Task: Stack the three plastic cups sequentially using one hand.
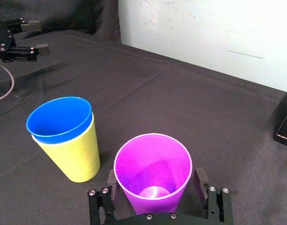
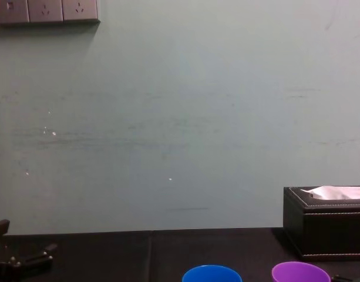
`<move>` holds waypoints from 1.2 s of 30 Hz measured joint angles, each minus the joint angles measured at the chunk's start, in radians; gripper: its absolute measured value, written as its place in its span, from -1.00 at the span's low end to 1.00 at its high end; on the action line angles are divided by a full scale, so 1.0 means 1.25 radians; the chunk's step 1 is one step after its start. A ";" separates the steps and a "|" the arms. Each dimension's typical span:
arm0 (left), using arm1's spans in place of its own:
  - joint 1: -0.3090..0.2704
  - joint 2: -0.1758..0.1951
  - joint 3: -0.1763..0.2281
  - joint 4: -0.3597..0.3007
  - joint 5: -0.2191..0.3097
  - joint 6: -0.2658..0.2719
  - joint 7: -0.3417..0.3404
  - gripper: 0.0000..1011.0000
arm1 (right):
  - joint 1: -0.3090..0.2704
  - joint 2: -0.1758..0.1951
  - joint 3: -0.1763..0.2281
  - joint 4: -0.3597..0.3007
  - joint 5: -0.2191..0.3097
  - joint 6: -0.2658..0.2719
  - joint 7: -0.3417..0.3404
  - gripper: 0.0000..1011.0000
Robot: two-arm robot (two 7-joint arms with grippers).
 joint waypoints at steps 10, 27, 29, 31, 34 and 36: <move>0.000 0.000 0.000 0.000 0.000 0.000 0.000 0.98 | -0.001 0.000 0.000 -0.001 0.000 0.000 0.000 0.92; 0.000 0.000 0.000 0.000 0.000 0.000 0.000 0.98 | -0.003 0.003 0.000 -0.007 0.000 0.000 -0.001 0.43; 0.000 0.000 0.000 0.000 0.000 0.000 0.000 0.98 | -0.005 0.007 0.001 -0.020 -0.002 0.000 -0.001 0.43; 0.000 0.000 0.000 0.000 0.000 0.000 0.000 0.98 | -0.006 0.010 0.002 -0.031 -0.003 0.001 -0.001 0.43; 0.000 0.000 0.000 0.000 0.000 0.000 0.000 0.98 | -0.002 0.016 0.004 -0.052 -0.003 0.010 0.000 0.43; 0.000 0.000 0.000 0.000 0.000 0.000 0.000 0.98 | 0.004 0.021 0.006 -0.068 -0.001 0.024 0.004 0.43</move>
